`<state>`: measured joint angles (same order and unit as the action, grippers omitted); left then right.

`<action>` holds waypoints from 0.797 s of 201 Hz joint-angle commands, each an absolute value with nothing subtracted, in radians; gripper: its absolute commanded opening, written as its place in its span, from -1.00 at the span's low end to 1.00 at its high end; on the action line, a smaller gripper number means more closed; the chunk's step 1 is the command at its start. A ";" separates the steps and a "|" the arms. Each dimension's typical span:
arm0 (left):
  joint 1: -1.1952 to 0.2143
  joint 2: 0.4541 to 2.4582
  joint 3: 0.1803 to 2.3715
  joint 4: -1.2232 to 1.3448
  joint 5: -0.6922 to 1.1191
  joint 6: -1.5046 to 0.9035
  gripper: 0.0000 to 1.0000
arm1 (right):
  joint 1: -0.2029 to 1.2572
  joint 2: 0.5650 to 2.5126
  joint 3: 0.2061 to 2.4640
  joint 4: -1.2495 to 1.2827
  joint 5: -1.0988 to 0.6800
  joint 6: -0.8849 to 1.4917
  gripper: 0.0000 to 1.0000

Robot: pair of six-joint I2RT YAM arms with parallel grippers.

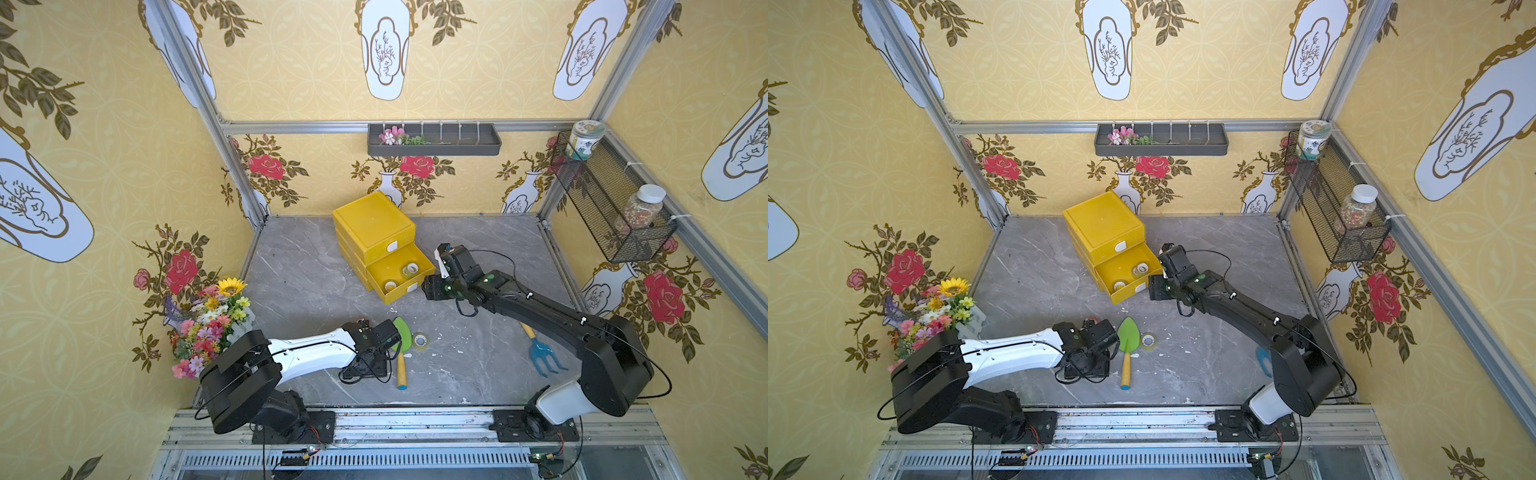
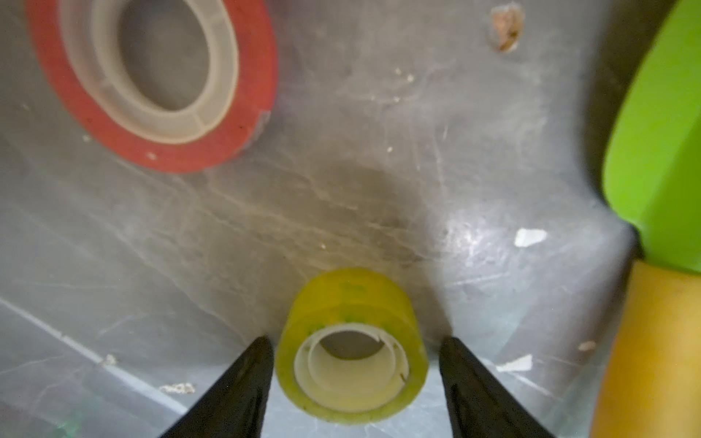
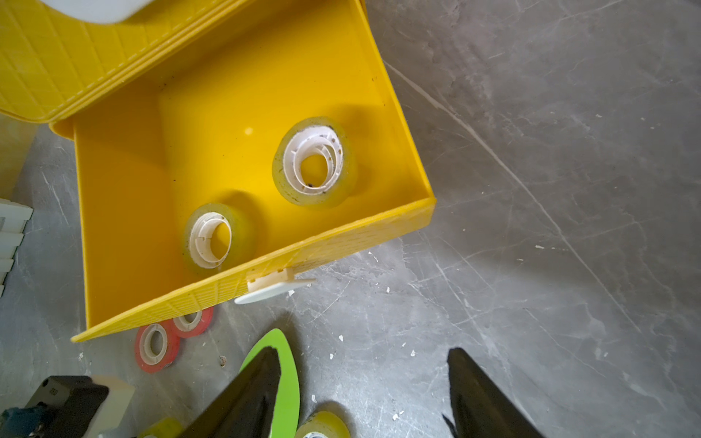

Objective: Place the transparent tape into the drawer according to color
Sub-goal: Pick up the tape at the center of the board.

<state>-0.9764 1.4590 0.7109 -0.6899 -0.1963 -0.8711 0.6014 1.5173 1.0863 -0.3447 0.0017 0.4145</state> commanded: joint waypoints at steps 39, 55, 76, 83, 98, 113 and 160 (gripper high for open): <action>-0.971 1.463 0.695 -0.648 -0.207 -0.848 0.12 | 0.599 1.513 1.087 -0.317 0.000 0.414 0.46; -0.972 1.450 0.699 -0.651 -0.203 -0.848 0.02 | 0.600 1.514 1.089 -0.315 0.000 0.417 0.46; -0.968 1.424 0.718 -0.669 -0.207 -0.842 -0.05 | 0.600 1.515 1.088 -0.316 0.000 0.419 0.46; -0.964 1.410 0.730 -0.681 -0.208 -0.838 -0.06 | 0.600 1.515 1.088 -0.317 0.000 0.420 0.46; -0.942 1.377 0.760 -0.703 -0.209 -0.823 -0.11 | 0.599 1.513 1.088 -0.317 0.000 0.419 0.46; -0.900 1.327 0.799 -0.714 -0.198 -0.804 -0.15 | 0.599 1.511 1.089 -0.317 0.000 0.420 0.46; -0.780 1.260 1.023 -0.762 -0.268 -0.678 -0.17 | 0.597 1.508 1.088 -0.323 0.005 0.423 0.46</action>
